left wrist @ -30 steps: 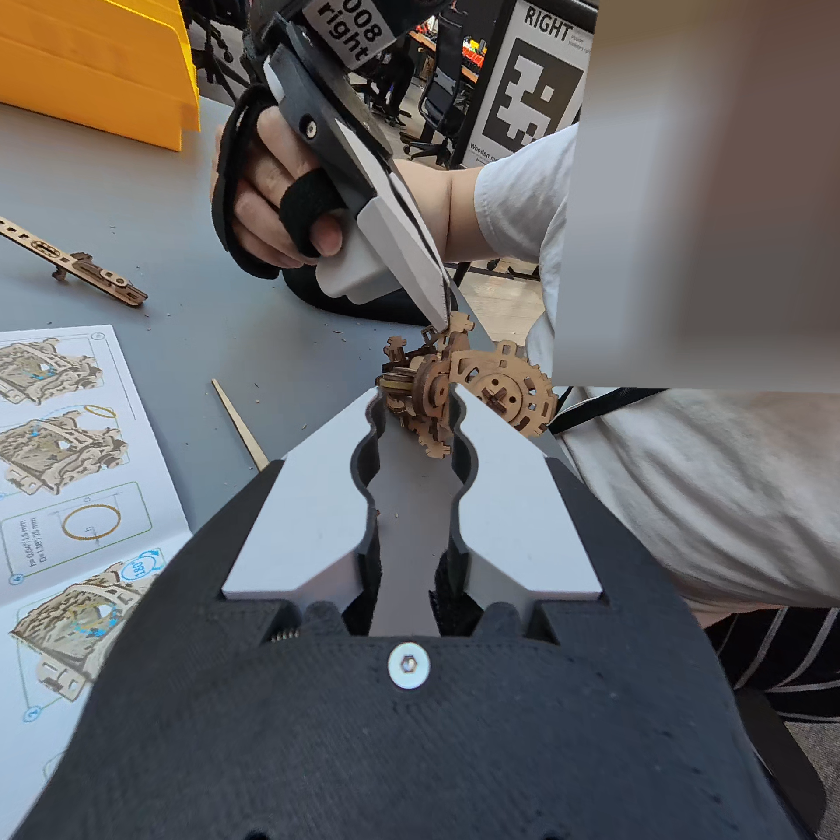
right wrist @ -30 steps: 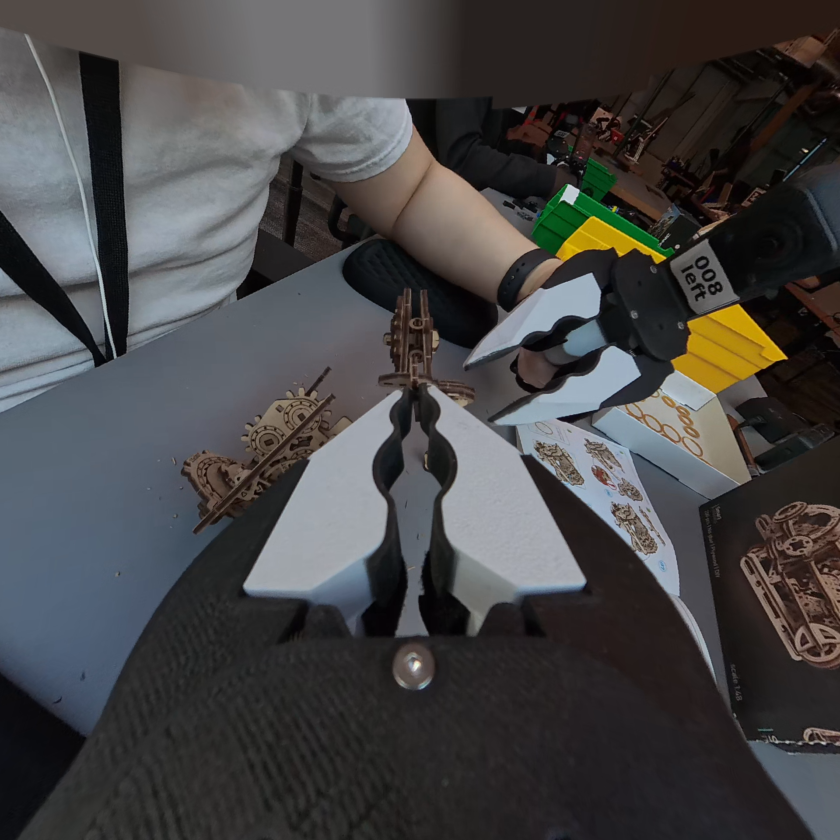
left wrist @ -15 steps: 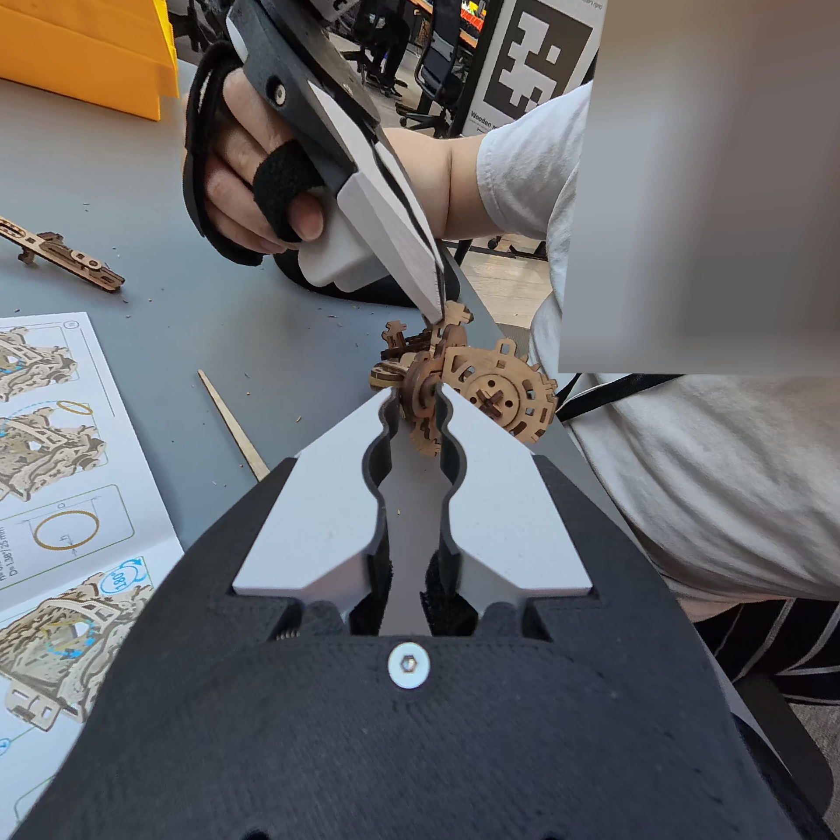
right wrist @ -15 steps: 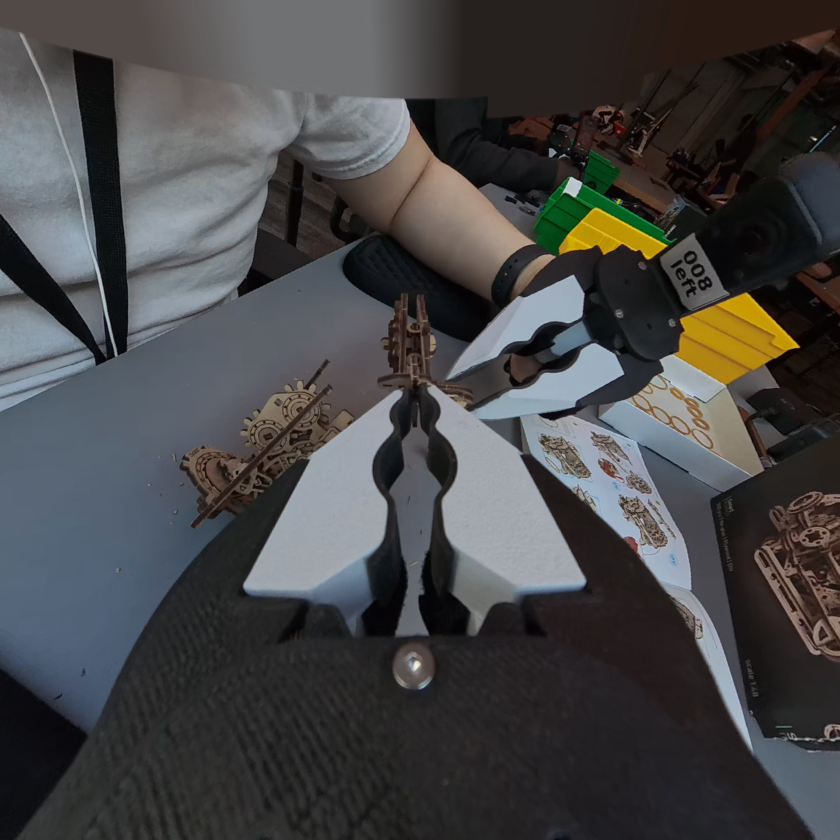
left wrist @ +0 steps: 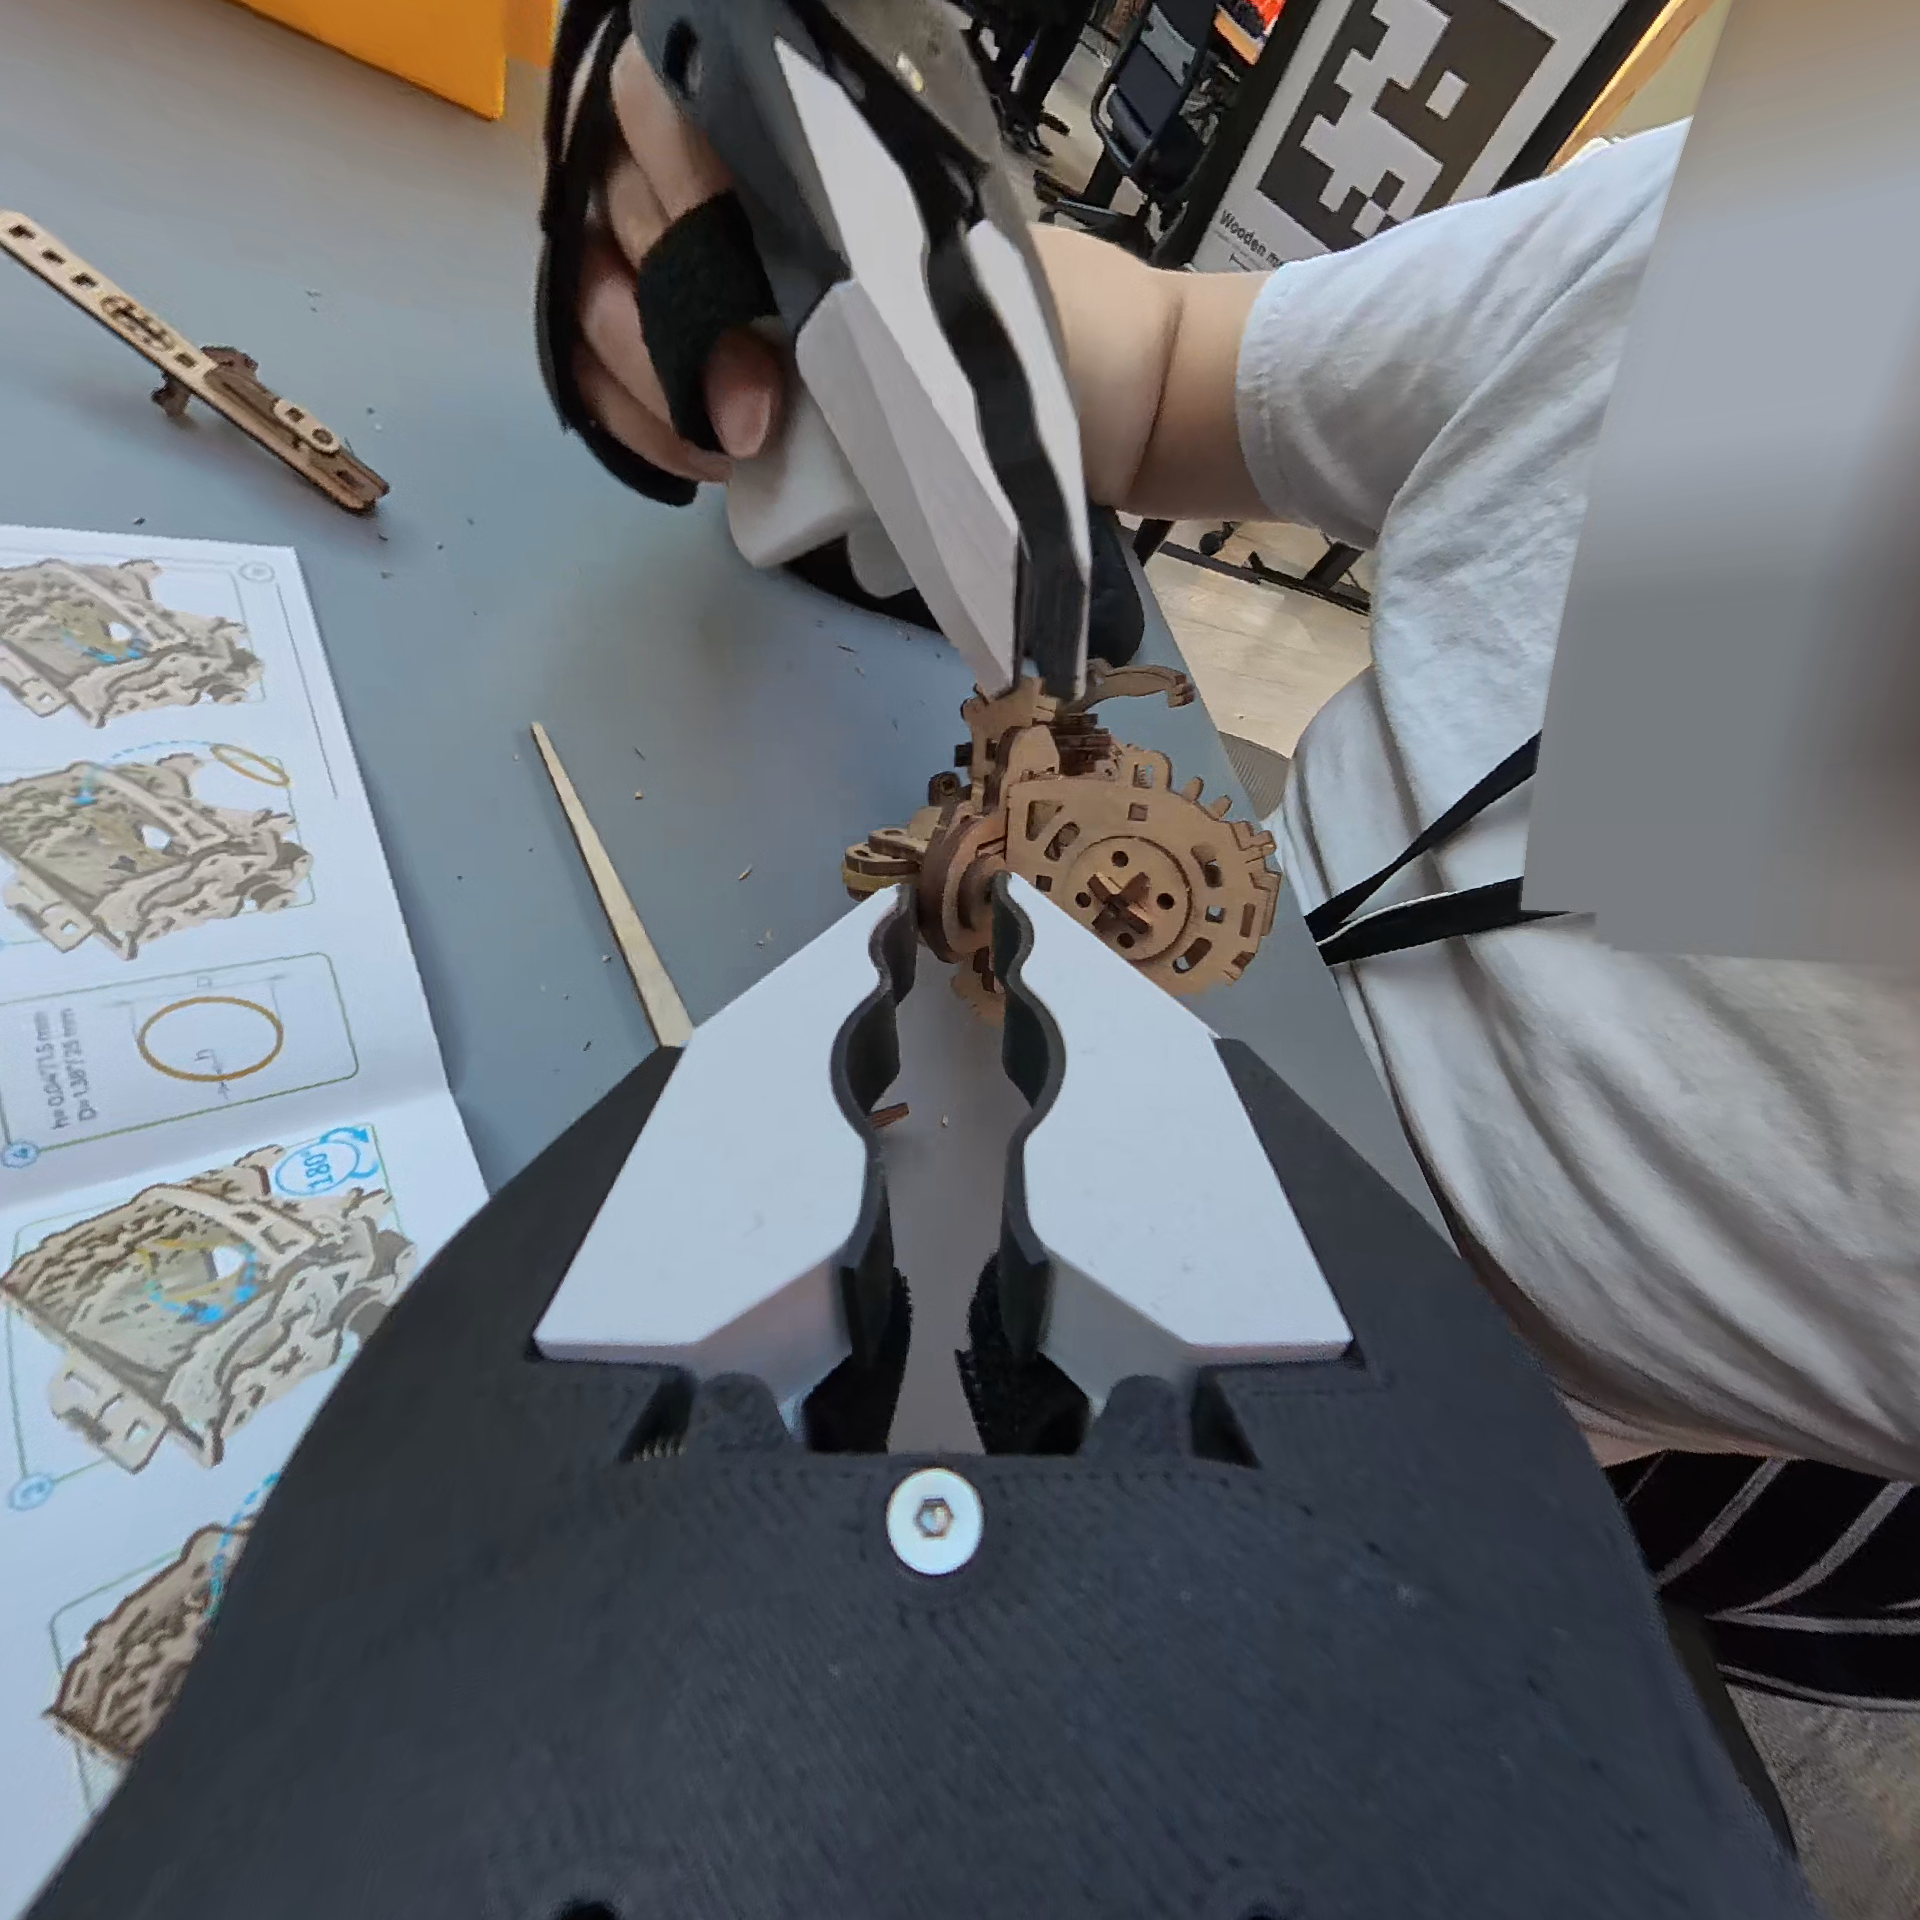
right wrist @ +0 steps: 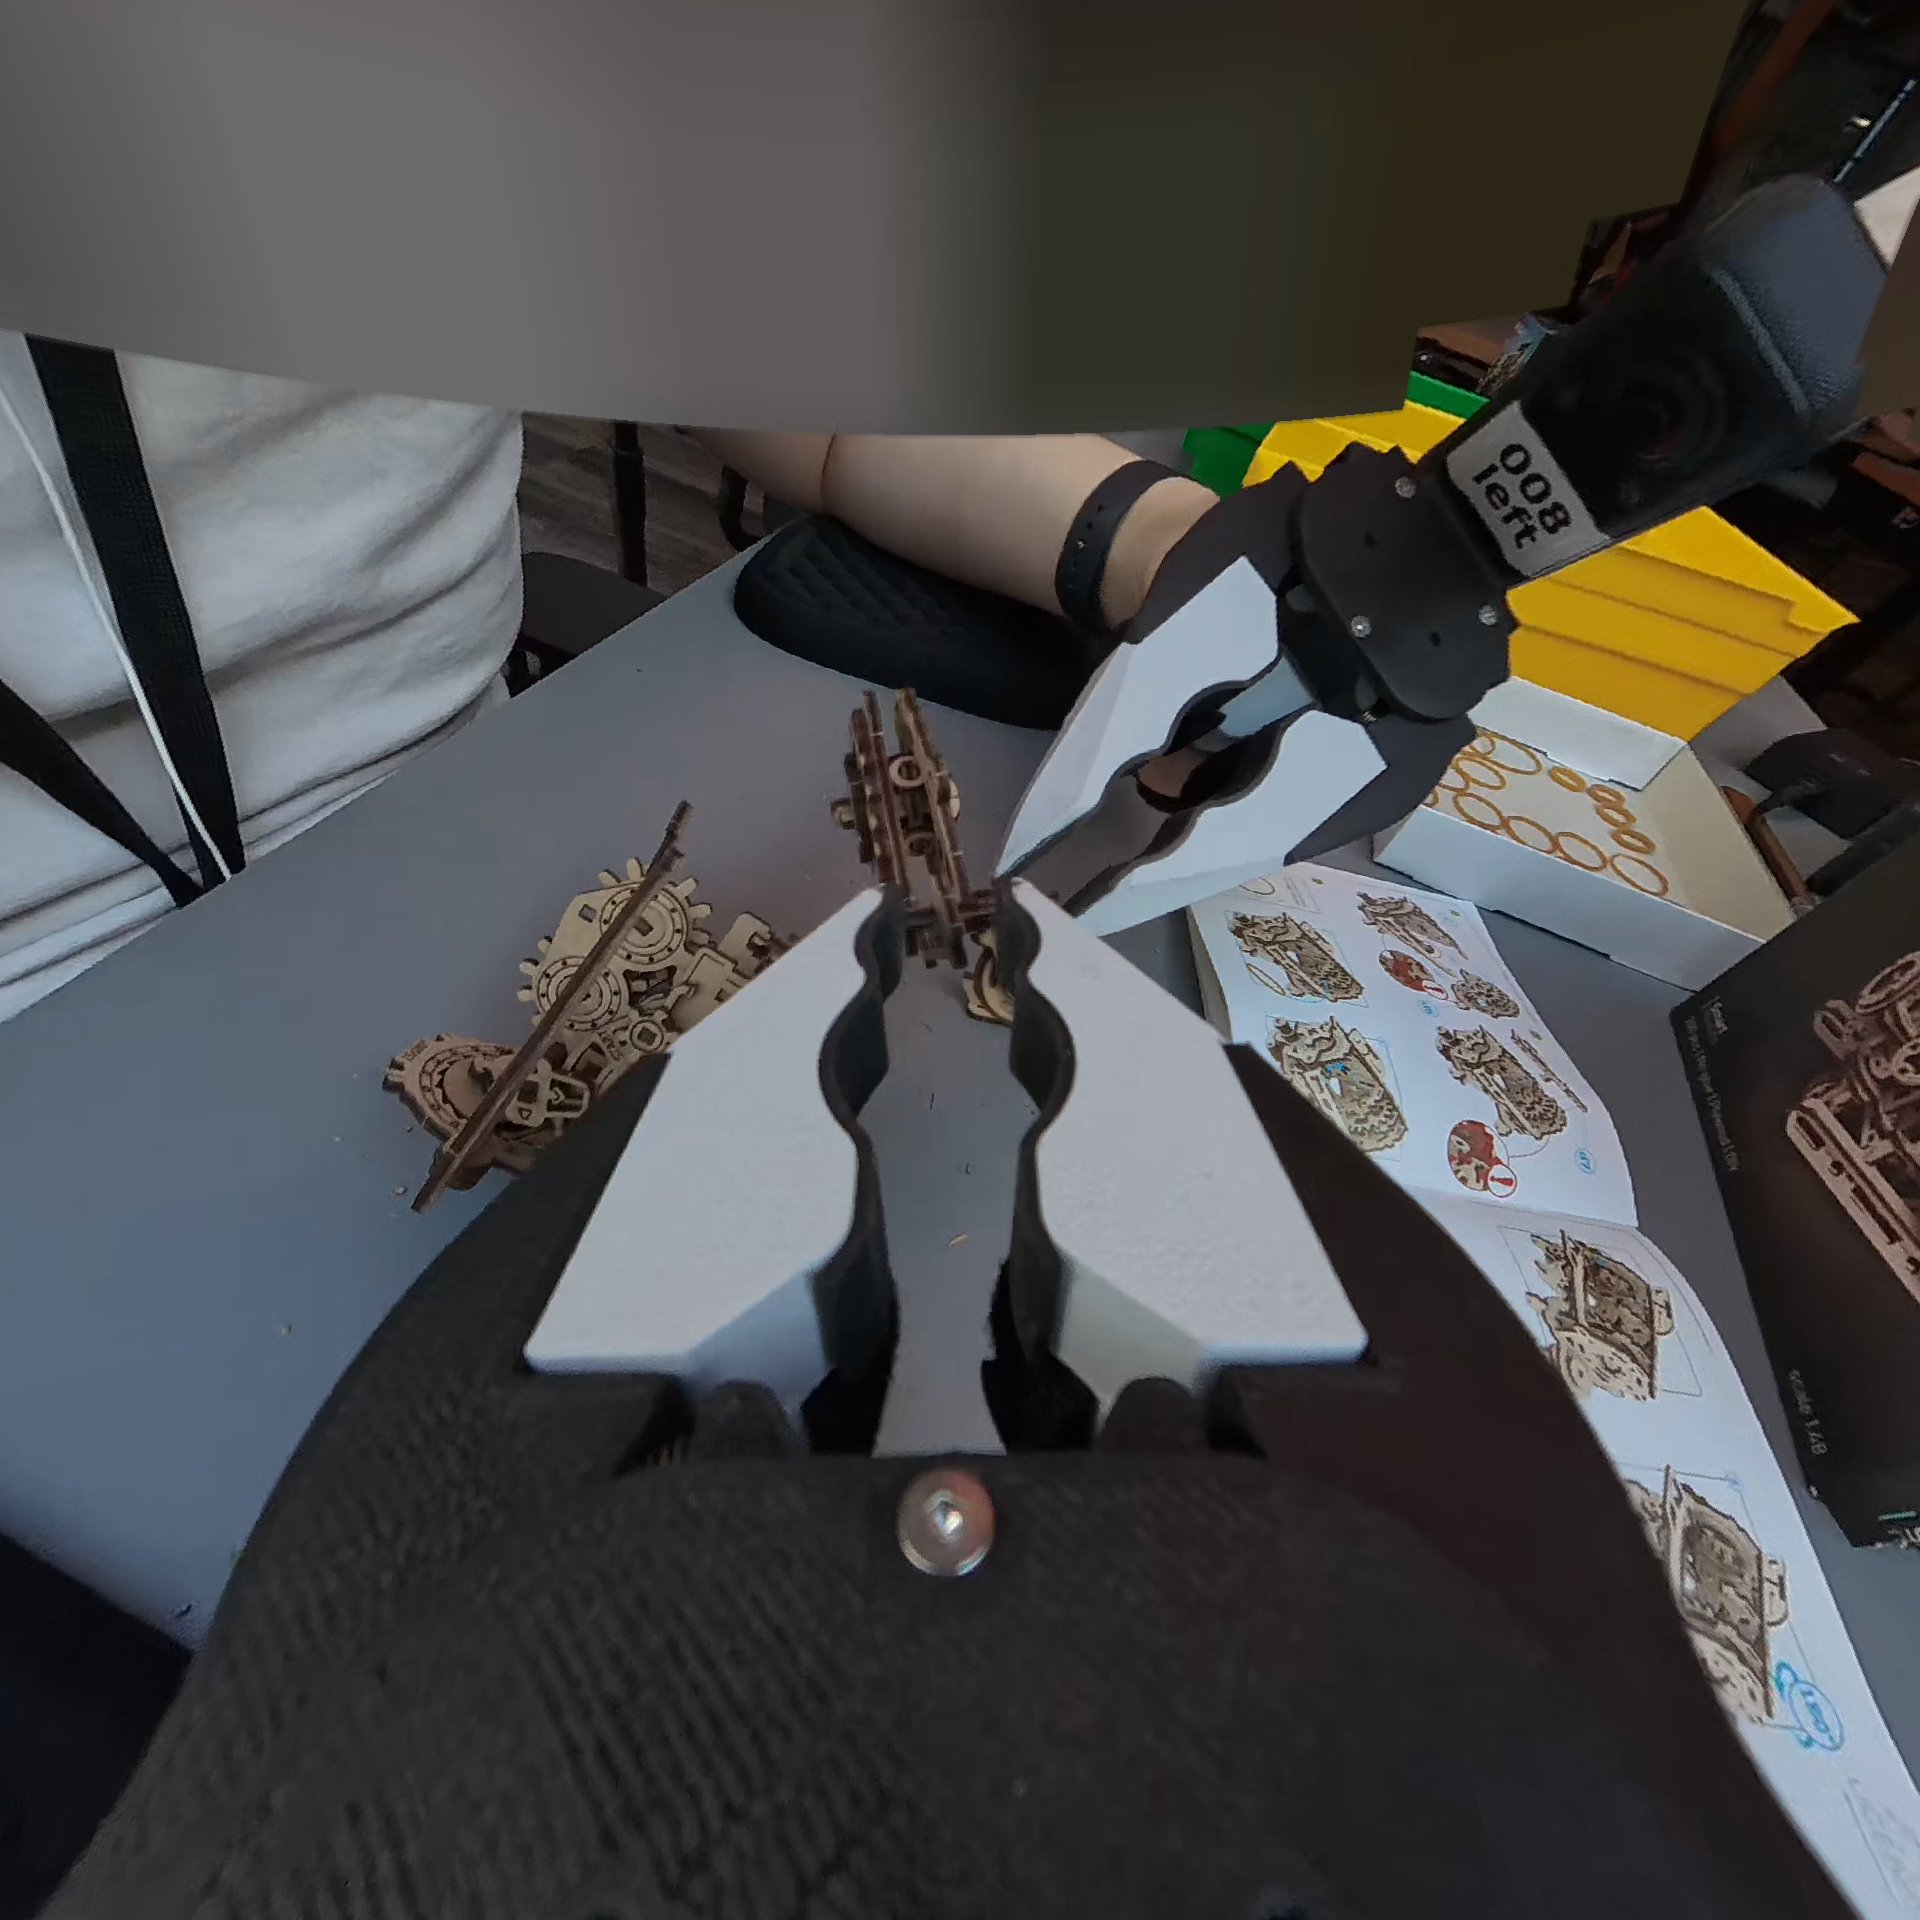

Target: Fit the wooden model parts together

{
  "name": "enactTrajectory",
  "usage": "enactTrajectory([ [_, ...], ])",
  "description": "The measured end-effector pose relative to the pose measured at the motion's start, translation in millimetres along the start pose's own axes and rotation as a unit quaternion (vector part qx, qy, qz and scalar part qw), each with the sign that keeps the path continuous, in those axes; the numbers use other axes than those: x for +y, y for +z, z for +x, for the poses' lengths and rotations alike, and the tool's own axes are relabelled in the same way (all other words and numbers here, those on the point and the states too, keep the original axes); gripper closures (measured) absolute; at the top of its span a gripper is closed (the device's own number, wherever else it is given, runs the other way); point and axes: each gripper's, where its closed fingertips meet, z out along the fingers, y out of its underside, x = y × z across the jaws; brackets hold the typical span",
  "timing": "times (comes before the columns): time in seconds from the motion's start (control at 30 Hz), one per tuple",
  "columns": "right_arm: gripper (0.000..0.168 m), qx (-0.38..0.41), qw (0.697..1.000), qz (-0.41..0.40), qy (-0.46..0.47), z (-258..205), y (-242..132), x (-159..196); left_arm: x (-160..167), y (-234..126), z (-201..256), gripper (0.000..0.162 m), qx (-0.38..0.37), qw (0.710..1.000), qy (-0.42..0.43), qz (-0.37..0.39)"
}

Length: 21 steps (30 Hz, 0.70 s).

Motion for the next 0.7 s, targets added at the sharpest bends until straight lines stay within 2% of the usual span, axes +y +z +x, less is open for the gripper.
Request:
enactTrajectory([
  [0.03, 0.14, 0.009, 1.0, -0.004, 0.019, 4.3, -2.1, -0.8, 0.9, -1.6, -2.7, 0.15, -0.007, 1.0, -0.008, -0.001],
  [0.1, 0.13, 0.026, 0.998, -0.011, 0.063, 13.0, -10.1, -2.7, 1.2, -5.4, -7.7, 0.15, -0.023, 0.999, -0.028, 0.002],
  [0.17, 0.126, 0.088, 0.991, -0.035, 0.095, 29.8, -23.4, -0.1, 3.0, -8.6, -8.3, 0.15, -0.033, 0.998, -0.048, -0.001],
  [0.27, 0.106, 0.206, 0.963, -0.121, 0.12, 44.3, -49.5, 12.2, 7.9, -12.2, -6.7, 0.15, -0.056, 0.995, -0.079, -0.014],
  [0.3, 0.104, 0.235, 0.953, -0.139, 0.129, 40.0, -56.2, 13.5, 9.5, -12.5, -3.9, 0.15, -0.06, 0.993, -0.096, -0.019],
  [0.43, 0.093, 0.271, 0.936, -0.171, 0.144, -18.3, -51.9, 12.5, 12.9, -11.1, 2.1, 0.15, -0.09, 0.986, -0.138, -0.013],
  [0.63, 0.093, 0.371, 0.907, -0.148, 0.136, -72.7, -31.3, 12.3, 19.4, -3.0, -5.1, 0.15, -0.152, 0.984, -0.088, 0.0],
  [0.7, 0.093, 0.412, 0.886, -0.182, 0.115, -79.2, -28.7, 20.0, 15.9, 0.4, -3.6, 0.15, -0.156, 0.984, -0.083, 0.006],
])
